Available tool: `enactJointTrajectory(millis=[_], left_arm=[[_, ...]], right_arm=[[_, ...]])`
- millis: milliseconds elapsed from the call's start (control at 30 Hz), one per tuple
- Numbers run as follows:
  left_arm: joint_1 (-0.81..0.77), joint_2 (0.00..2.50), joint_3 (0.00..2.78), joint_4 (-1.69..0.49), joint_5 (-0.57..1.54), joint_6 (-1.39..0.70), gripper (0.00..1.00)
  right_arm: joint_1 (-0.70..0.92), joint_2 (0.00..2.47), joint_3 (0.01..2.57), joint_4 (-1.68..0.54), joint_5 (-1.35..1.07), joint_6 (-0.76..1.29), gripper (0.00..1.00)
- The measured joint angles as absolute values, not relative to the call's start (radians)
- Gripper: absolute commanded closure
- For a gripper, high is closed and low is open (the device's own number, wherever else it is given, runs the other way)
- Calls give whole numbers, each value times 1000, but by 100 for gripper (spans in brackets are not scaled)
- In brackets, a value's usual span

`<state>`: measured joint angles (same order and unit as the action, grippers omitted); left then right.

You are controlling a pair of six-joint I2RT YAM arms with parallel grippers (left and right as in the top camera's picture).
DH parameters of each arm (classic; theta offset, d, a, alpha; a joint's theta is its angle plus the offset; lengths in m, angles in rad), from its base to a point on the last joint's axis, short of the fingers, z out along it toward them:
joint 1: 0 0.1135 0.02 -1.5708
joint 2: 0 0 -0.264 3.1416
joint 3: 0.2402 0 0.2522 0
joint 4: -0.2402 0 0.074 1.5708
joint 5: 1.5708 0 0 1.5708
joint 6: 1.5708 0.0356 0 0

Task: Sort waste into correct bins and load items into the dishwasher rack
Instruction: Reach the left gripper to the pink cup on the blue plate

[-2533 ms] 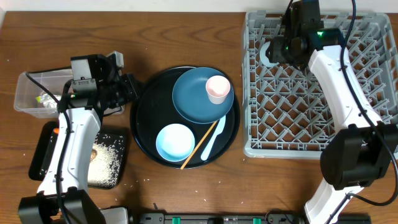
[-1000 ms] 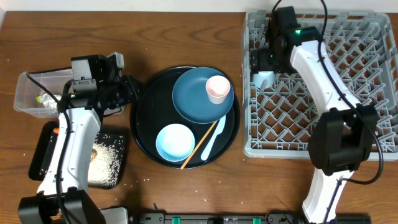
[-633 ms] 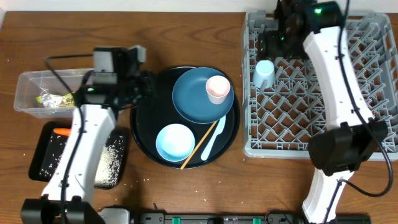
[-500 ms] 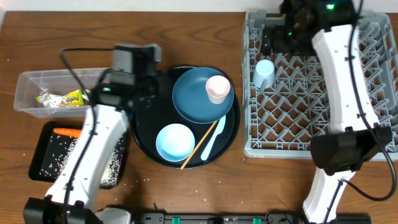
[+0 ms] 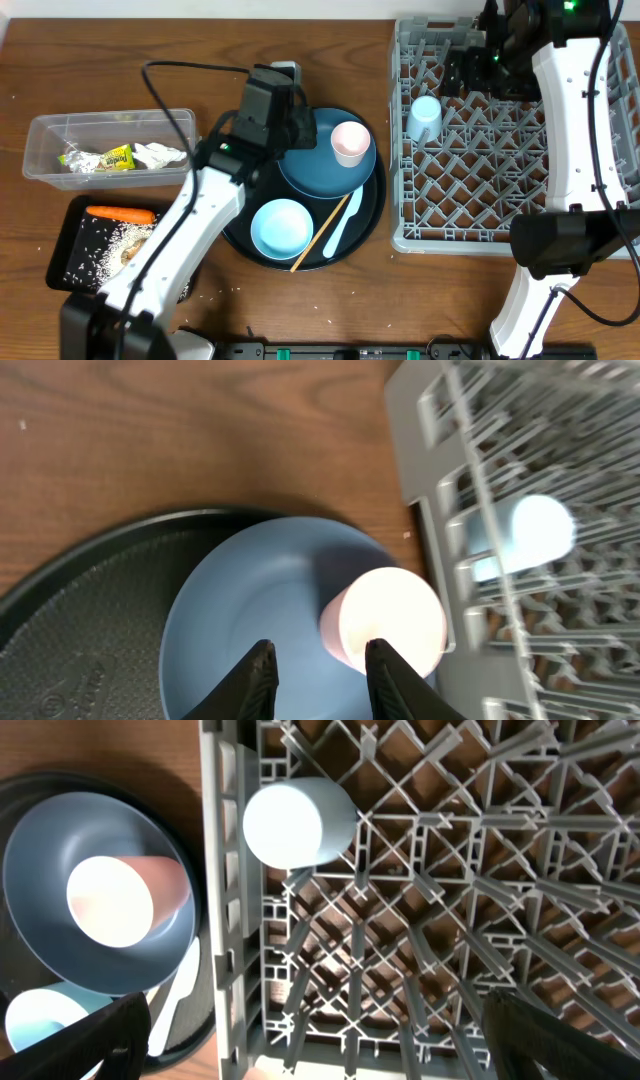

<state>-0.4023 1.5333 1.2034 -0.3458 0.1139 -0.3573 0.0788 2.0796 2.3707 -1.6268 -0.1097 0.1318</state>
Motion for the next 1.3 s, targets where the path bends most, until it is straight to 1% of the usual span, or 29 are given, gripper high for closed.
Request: enactJointTrajectory(millis=[133, 167, 233, 400, 433, 500, 600, 733, 1000, 1100, 1167, 1300], left_arm=[[-402, 1618, 1206, -334, 109, -368, 68], [-402, 1639, 1211, -337, 113, -369, 66], [-400, 1679, 1240, -364, 134, -367, 57], [-392, 1751, 1335, -400, 184, -374, 54], [-391, 1756, 1342, -401, 189, -374, 51], [-391, 1760, 1347, -401, 200, -370, 37], [-391, 1760, 1347, -403, 207, -371, 28], [-387, 1760, 1347, -404, 211, -366, 25], [-368, 1760, 1347, -412, 211, -363, 9], [-368, 1760, 1347, -413, 211, -366, 10], [-368, 1760, 1347, -413, 211, -368, 16], [-368, 1760, 1347, -410, 211, -373, 22]], right_arm=[[71, 2080, 2371, -1634, -113, 128, 1], [70, 2080, 2371, -1635, -113, 128, 1], [67, 2080, 2371, -1640, -113, 128, 1], [67, 2080, 2371, -1660, -114, 127, 1], [67, 2080, 2371, -1663, -115, 126, 1], [67, 2080, 2371, -1668, -115, 125, 1], [67, 2080, 2371, -1674, -116, 125, 1], [67, 2080, 2371, -1685, -116, 124, 1], [67, 2080, 2371, -1693, -116, 117, 1], [67, 2080, 2371, -1693, -116, 117, 1], [67, 2080, 2371, -1693, -116, 117, 1], [67, 2080, 2371, -1693, -116, 117, 1]])
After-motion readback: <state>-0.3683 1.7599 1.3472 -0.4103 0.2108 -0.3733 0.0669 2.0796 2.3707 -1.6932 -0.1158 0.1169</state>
